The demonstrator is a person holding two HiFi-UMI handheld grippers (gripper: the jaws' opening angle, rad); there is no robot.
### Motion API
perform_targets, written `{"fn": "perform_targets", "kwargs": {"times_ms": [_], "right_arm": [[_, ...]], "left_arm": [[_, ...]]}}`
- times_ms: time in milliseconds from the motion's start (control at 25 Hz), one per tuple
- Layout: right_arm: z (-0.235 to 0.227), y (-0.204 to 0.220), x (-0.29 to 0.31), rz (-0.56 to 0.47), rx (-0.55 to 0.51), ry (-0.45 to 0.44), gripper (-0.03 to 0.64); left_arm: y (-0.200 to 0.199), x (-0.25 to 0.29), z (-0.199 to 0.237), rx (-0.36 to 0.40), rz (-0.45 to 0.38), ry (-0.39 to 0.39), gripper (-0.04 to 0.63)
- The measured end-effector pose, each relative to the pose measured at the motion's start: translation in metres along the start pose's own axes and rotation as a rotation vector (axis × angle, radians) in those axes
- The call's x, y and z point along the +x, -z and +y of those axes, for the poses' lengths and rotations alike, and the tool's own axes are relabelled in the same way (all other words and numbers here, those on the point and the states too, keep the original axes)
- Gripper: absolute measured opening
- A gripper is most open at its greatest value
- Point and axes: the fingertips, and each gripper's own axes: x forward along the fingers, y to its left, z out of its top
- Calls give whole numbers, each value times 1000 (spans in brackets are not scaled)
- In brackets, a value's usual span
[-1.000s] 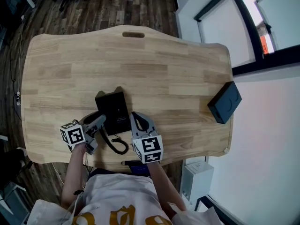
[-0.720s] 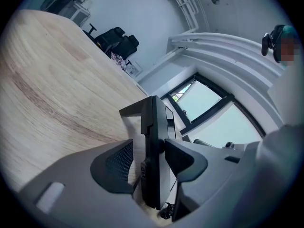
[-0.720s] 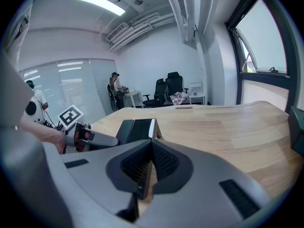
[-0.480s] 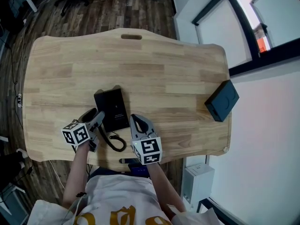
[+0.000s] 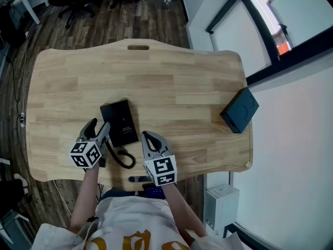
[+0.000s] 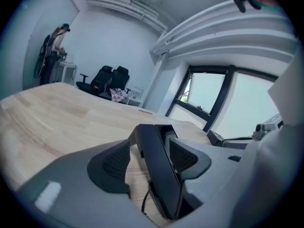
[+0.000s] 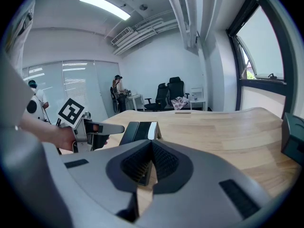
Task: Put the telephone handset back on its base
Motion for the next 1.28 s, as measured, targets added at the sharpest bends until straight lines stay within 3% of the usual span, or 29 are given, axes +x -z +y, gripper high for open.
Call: {"fn": "perform_targets", "kwargs": {"times_ms": [160, 440, 640, 960, 1080, 1280], "right_arm": [[4, -8, -9, -29, -10, -5, 6], [10, -27, -29, -104, -11, -21, 6], [13, -38, -42, -138, -25, -24, 6], [38, -60, -65, -209, -119, -71, 6], [37, -65, -71, -233, -127, -61, 6], [37, -73, -76, -262, -150, -51, 6]], "left_arm": [[-22, -20, -17, 122, -64, -30, 259], [-36, -52, -49, 172, -127, -25, 256], [-46, -72, -71, 85, -216, 38, 242], [-51, -105, -97, 140, -268, 5, 129], [-47, -114, -100, 151, -288, -15, 6], [-48, -116, -105, 184, -292, -10, 2]]}}
